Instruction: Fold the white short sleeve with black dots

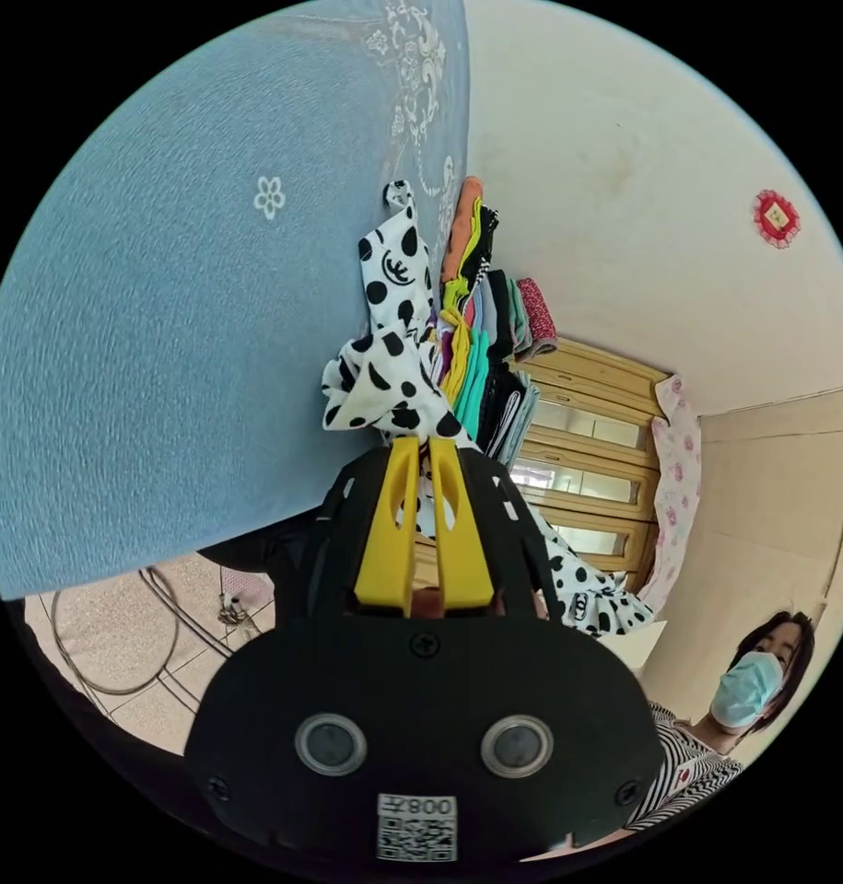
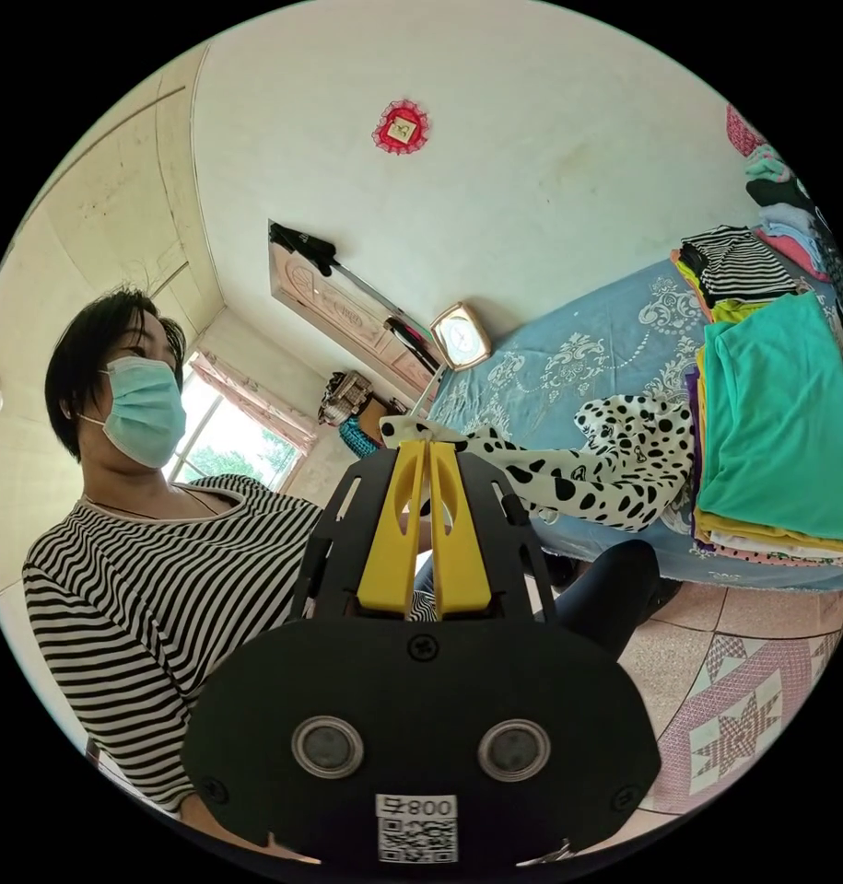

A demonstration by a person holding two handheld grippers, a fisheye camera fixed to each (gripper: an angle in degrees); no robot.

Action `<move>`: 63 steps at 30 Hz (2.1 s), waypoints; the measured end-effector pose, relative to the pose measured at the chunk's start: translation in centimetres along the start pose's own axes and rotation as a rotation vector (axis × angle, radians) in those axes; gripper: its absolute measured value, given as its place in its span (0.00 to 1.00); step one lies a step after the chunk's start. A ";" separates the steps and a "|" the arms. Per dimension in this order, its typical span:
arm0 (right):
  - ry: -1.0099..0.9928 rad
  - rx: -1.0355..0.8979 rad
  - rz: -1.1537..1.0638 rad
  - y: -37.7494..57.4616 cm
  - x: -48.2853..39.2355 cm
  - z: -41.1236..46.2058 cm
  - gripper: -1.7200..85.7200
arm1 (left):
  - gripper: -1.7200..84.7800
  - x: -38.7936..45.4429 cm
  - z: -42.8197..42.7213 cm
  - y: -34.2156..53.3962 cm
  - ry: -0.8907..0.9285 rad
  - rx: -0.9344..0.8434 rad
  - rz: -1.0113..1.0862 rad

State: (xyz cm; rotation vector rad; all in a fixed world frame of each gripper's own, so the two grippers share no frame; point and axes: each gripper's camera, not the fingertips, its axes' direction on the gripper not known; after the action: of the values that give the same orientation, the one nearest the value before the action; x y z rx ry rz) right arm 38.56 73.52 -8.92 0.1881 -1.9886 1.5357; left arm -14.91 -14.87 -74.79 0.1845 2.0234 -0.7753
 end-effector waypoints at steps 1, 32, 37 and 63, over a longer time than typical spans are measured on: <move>0.003 0.008 -0.001 0.9 0.4 -0.1 0.02 | 0.05 0.7 -0.3 0.4 0.003 0.007 0.006; -0.124 0.253 -0.444 16.2 -2.8 -3.7 0.02 | 0.05 50.7 -17.5 43.8 -0.092 0.360 0.891; -0.179 0.275 -0.472 18.4 -3.5 -4.4 0.02 | 0.05 54.3 -17.9 50.6 -0.027 0.404 0.953; -0.051 0.361 -0.805 20.1 -17.5 -9.5 0.02 | 0.04 73.1 -16.4 73.3 -0.415 0.609 1.347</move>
State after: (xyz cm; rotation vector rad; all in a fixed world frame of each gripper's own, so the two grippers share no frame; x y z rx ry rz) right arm 46.88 84.23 -33.71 1.0396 -1.3658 1.3092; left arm -36.83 40.26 -161.16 1.4130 0.8433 -0.4186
